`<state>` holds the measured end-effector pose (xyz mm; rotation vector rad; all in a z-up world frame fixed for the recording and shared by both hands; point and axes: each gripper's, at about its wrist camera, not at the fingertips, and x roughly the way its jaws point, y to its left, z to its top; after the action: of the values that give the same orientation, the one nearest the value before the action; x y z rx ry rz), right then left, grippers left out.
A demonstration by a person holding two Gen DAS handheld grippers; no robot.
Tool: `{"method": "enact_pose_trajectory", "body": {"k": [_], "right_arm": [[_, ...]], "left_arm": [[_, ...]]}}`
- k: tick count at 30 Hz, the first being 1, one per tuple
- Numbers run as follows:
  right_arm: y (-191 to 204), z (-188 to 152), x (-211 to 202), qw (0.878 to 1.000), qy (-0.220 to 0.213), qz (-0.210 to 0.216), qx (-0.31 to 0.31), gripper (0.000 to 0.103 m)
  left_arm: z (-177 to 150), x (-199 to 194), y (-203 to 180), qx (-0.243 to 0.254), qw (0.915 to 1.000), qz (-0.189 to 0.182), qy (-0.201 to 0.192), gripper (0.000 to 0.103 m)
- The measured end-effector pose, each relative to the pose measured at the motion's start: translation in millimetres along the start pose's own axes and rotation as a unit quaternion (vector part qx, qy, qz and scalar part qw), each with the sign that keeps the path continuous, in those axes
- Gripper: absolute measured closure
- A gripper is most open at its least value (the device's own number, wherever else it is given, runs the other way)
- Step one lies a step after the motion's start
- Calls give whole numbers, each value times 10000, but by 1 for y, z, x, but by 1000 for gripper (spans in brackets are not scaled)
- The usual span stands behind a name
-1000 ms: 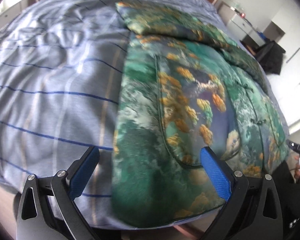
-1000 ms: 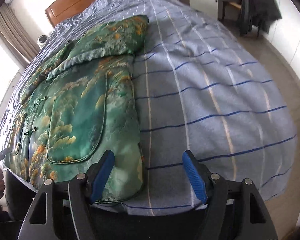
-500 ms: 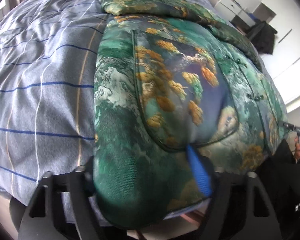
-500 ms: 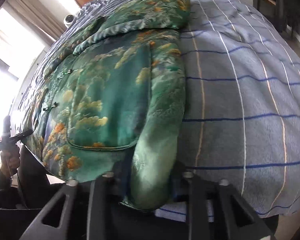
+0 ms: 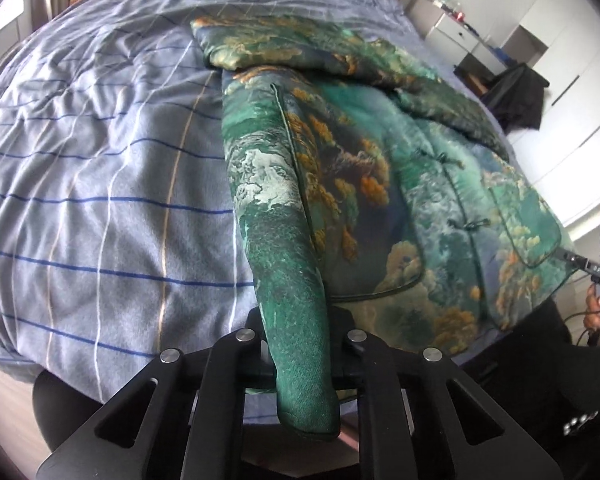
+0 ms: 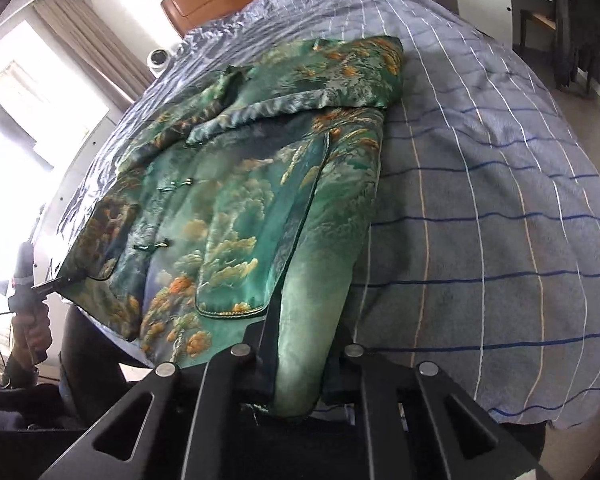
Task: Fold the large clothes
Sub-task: 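Grasp the jacket hem with both tools, then lift the hem with both tools and fold it up toward the collar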
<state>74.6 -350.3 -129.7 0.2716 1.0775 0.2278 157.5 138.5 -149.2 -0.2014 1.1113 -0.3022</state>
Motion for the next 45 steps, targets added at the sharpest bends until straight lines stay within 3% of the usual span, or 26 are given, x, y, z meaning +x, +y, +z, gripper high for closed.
{"method": "enact_pose_trajectory", "body": {"k": [10, 16, 18, 21, 24, 29, 34, 38, 41, 42, 43, 45], "right_arm": [[-3, -29, -18, 9995, 156, 267, 93, 89], [7, -57, -45, 9966, 320, 662, -360, 89], [8, -58, -56, 9947, 303, 923, -335, 89], [5, -38, -69, 9906, -5, 1360, -158, 90], [-2, 8, -67, 9850, -485, 1653, 29, 90], [-15, 98, -34, 9803, -1136, 1571, 379, 90], [-42, 172, 36, 9749, -1454, 1266, 1112, 90], [-70, 188, 99, 9680, -1204, 1029, 1945, 87], [-83, 189, 116, 9544, -1013, 1364, 2455, 75], [-85, 188, 113, 9482, -1060, 1603, 2531, 62], [-88, 191, 109, 9424, -1104, 1836, 2568, 38], [-90, 196, 93, 9338, -1214, 2191, 2556, 2]], "left_arm": [[-38, -27, -6, 114, 9994, -38, 314, 91], [-75, -57, -1, 238, 9977, -338, 532, 92], [-73, -68, 7, -1, 9968, -653, 453, 92], [-41, -82, 21, -456, 9907, -1279, 59, 93], [16, -93, 22, -565, 9863, -1470, -486, 93], [114, -65, 14, -576, 9890, -1000, -926, 92], [157, -7, 29, -1004, 9885, -710, -882, 89], [177, 42, 48, -1534, 9855, -503, -529, 75], [183, 47, 54, -1553, 9838, -838, -308, 54], [185, 42, 55, -1483, 9827, -1067, -313, 38], [186, 32, 56, -1378, 9812, -1295, -378, 23], [188, 12, 57, -1208, 9835, -1196, -614, 9]]}}
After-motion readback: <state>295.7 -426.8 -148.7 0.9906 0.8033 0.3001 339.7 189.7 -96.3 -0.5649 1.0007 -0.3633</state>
